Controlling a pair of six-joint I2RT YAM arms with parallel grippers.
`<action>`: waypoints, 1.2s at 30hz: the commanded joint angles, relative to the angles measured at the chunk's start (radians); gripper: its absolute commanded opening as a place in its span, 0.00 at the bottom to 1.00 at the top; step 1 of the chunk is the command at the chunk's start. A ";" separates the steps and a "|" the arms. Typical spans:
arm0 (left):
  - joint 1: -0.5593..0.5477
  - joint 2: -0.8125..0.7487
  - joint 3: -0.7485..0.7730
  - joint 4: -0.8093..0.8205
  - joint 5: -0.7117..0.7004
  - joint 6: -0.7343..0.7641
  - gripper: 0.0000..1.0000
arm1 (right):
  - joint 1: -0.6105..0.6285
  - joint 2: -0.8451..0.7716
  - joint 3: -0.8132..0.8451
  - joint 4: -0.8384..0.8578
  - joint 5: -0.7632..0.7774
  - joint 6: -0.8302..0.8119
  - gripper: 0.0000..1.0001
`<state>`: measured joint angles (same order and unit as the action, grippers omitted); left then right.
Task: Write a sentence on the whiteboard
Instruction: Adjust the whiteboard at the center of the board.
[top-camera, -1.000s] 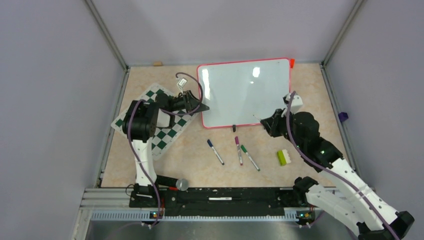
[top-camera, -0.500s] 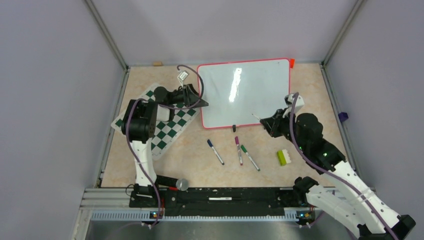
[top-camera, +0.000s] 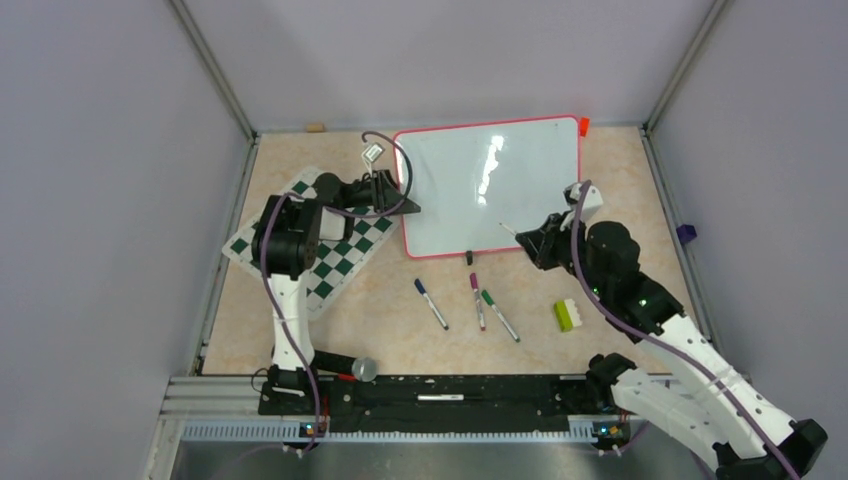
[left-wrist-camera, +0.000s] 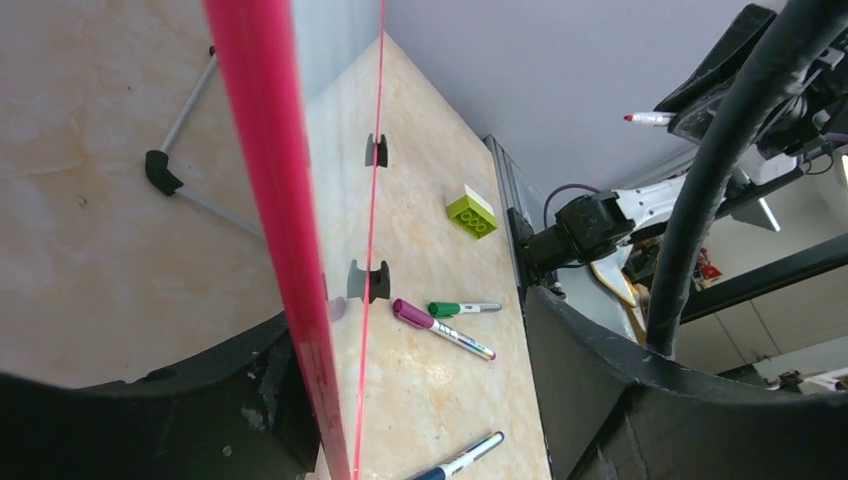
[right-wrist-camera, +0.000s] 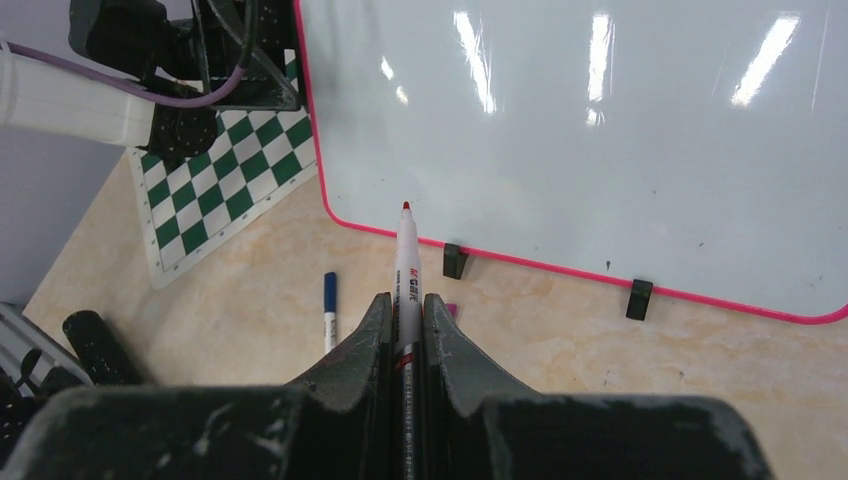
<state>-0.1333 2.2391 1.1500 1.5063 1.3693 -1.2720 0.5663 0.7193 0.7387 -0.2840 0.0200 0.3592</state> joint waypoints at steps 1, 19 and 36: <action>0.014 -0.061 -0.042 -0.069 -0.004 0.171 0.70 | -0.009 0.010 0.008 0.074 -0.002 -0.020 0.00; 0.006 -0.275 -0.094 -0.942 -0.153 0.987 0.57 | -0.009 0.024 0.001 0.102 -0.016 -0.028 0.00; 0.006 -0.191 -0.085 -0.728 -0.075 0.845 0.55 | -0.009 0.023 -0.014 0.098 -0.017 -0.021 0.00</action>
<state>-0.1261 2.0361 1.0603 0.6437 1.2491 -0.3698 0.5663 0.7403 0.7265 -0.2241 0.0120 0.3408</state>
